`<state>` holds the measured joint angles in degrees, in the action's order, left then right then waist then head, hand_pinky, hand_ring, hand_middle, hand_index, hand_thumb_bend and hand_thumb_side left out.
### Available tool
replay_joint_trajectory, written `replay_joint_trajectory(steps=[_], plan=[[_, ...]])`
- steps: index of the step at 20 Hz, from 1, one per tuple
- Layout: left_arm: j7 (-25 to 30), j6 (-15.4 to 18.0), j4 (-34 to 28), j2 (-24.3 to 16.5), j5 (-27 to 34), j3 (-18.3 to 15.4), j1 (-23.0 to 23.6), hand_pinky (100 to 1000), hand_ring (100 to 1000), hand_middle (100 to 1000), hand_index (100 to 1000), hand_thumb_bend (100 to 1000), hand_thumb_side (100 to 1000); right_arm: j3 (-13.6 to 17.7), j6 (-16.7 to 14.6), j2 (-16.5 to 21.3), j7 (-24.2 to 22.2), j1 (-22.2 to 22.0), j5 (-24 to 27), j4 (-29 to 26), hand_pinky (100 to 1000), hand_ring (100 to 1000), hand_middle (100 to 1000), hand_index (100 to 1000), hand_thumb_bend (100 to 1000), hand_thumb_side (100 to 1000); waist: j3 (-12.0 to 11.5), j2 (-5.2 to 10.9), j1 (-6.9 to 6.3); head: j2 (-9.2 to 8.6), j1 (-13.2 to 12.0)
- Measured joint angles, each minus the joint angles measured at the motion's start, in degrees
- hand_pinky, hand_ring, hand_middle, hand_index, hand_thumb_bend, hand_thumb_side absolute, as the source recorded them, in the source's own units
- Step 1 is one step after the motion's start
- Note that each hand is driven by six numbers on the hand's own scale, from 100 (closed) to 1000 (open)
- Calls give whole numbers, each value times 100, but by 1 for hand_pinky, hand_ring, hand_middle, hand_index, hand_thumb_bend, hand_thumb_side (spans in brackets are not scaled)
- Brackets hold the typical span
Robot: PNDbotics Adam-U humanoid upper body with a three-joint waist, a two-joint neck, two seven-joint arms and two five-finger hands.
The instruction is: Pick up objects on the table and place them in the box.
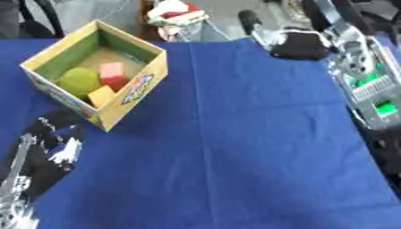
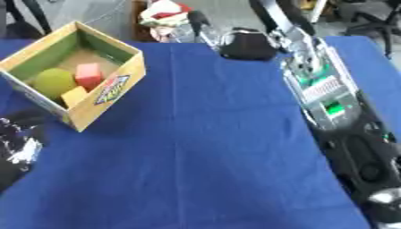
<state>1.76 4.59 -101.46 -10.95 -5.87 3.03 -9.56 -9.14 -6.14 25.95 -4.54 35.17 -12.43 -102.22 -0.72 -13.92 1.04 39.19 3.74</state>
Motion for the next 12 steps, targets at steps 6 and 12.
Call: replay_joint_trajectory(steps=[6,12], plan=[[-38,-9,-2,2,-3,-33,6,544,788,753,794,208,346,469,-190,-268,-43,-1048,475,-283,757,825,807,904,202,488,126,-4,-58,62,-310],[-57,-8,-12,4,-3,-39,36,544,793,758,790,209,347,742,-200,-767,89,-1707,571,-332,747,816,794,900,125,434,221,15,-57,151,-494]])
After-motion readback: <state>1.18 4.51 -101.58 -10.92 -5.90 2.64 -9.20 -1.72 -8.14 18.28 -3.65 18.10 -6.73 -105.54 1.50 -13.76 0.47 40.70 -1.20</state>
